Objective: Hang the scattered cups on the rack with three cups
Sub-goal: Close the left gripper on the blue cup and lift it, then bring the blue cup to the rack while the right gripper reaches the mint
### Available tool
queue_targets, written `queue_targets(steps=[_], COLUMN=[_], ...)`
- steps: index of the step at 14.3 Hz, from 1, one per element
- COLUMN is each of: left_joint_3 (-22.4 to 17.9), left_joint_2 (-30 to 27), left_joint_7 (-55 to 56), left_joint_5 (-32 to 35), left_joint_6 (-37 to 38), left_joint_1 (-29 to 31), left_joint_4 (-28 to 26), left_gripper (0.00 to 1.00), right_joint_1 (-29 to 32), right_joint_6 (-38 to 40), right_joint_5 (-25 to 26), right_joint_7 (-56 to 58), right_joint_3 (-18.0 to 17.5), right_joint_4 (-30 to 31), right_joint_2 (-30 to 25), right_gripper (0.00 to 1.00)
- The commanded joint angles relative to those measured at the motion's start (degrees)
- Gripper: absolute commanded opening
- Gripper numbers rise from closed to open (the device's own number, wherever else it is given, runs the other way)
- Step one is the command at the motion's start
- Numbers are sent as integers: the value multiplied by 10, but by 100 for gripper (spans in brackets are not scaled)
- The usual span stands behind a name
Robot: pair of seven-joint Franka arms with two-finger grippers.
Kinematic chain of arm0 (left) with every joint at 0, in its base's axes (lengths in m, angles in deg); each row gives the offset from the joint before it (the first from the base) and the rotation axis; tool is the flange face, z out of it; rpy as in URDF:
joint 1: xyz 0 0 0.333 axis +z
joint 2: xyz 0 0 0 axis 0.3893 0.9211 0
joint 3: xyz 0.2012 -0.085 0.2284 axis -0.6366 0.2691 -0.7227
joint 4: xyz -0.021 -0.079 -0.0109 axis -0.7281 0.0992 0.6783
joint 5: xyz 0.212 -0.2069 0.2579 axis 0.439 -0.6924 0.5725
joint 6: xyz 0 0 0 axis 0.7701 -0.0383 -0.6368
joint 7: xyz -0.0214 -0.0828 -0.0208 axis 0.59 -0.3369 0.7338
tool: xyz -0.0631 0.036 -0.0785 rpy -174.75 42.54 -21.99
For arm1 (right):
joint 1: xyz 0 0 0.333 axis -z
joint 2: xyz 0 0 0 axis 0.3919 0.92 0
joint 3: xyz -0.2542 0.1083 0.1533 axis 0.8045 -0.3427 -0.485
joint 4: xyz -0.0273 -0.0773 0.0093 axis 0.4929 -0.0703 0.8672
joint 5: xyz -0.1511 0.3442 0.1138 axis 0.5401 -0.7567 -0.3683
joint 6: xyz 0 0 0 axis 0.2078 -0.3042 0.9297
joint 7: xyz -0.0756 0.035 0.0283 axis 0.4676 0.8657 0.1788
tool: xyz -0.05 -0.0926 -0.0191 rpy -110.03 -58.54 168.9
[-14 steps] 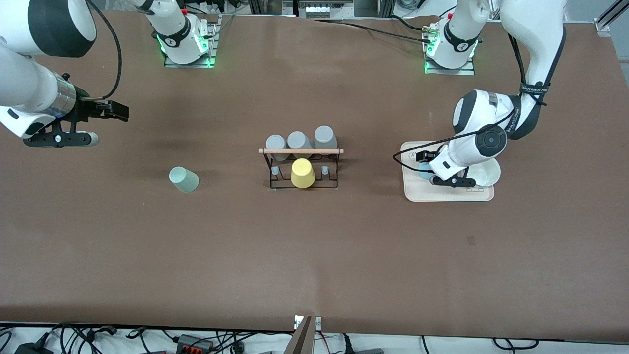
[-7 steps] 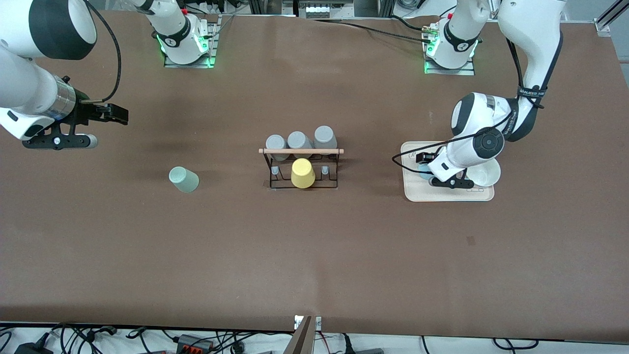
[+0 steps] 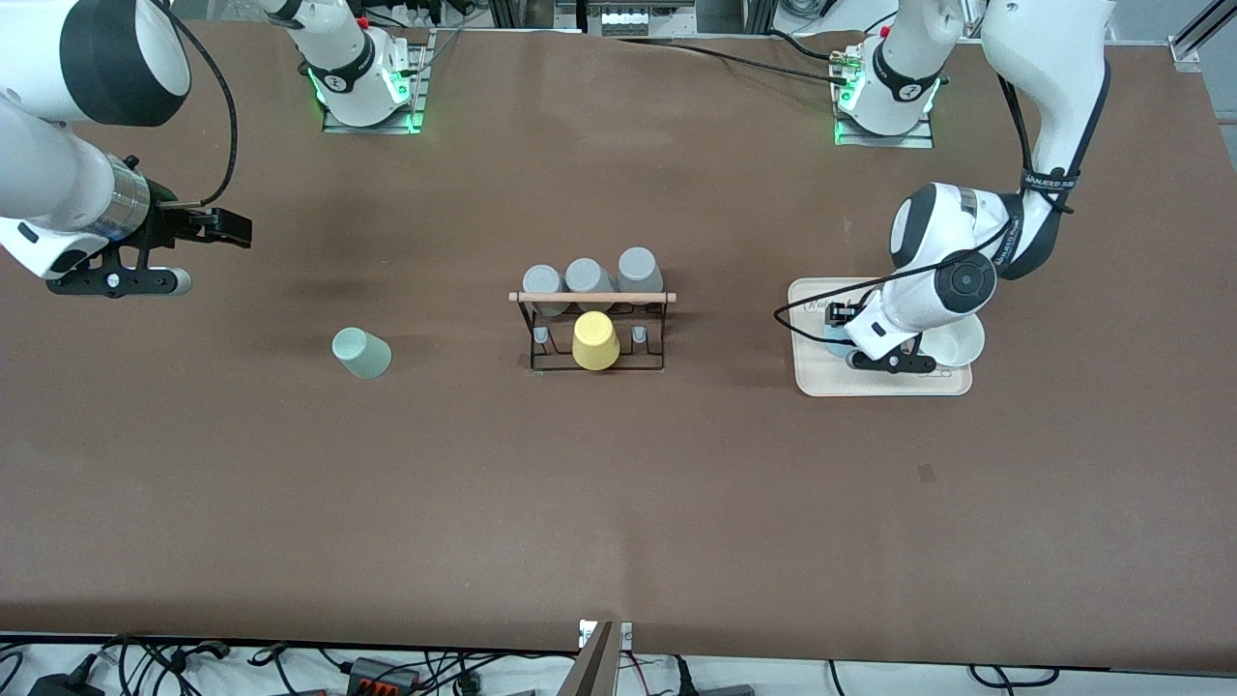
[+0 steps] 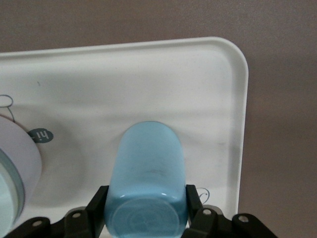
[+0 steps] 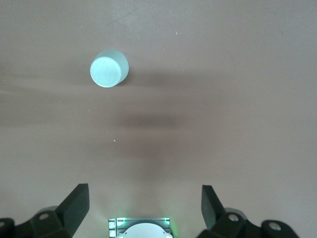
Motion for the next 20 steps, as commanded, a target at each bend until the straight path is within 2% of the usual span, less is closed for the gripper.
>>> queue_targets(steps=[1,3,6,8,11,16,20], left_joint_3=[-4,-5,1,4,5,4,4], left_joint_2=[-8,-14,1,23,61,107,123], left_joint_7=[6,5,6,6,6,7,55], left_joint_5=[12,12,12,5,2,-17,-28], left_joint_6=[9,94,261,323,341,339,338], left_joint_1=[3,4,-5,-16,-69,-148,-188], left_joint_4=[15,83,234,321,409,494,526], left_gripper=[29,28,28,28,28,28,28], right_joint_1=[11,15,25,25,21,-7,-19], right_joint_6=[-7,-10,-13,-39,-127,-336,-411], right_joint_5=[-13,-14,-14,-16,-16,-16,-16], right_joint_7=[4,6,15,18,18,7,12], right_joint_3=[-2,-2,-2,-2,-3,-7,-8], right_joint_4=[14,17,20,31,83,182,194], right_joint_2=[-14,-13,-14,-14,-17,0,51], right_gripper=[100,100,100,100,100,100,100])
